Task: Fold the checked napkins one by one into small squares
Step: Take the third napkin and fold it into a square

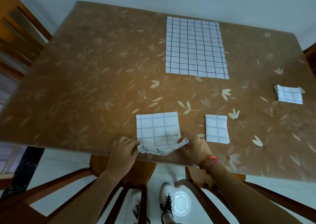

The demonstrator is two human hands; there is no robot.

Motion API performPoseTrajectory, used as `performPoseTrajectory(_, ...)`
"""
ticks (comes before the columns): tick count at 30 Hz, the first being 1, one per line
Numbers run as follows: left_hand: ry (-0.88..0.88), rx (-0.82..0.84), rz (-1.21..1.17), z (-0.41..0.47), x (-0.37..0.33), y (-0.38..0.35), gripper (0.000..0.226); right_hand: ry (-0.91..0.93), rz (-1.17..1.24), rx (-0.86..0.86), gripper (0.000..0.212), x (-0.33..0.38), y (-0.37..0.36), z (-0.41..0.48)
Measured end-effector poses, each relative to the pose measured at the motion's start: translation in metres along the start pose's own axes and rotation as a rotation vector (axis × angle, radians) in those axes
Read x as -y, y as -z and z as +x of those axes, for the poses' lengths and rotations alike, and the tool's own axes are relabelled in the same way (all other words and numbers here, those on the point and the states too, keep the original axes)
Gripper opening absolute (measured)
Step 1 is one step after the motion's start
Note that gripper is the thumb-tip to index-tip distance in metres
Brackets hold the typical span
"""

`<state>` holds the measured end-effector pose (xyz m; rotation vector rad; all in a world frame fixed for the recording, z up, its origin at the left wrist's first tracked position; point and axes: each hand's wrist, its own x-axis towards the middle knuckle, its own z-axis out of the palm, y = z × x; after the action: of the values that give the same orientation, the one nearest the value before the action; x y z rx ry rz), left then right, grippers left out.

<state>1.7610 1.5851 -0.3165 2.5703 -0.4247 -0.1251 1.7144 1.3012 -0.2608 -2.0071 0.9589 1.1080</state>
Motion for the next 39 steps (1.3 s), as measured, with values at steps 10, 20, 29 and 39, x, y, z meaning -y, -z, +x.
performPoseTrajectory(10,0.160,-0.004,-0.067,0.022,-0.002,0.002,0.010,0.470,-0.088,-0.411,0.025,0.050,0.004,0.016)
performPoseTrajectory(20,0.197,-0.036,-0.041,0.041,0.004,-0.004,0.008,0.519,-0.053,-0.436,0.022,0.071,0.008,0.046)
performPoseTrajectory(29,-0.141,0.035,0.322,0.050,0.007,-0.004,0.045,0.538,-0.113,-0.468,0.016,0.073,0.007,0.058)
performPoseTrajectory(39,-0.151,0.231,0.406,0.056,0.026,-0.007,0.061,0.808,-0.295,-0.795,0.041,0.074,-0.009,0.056)
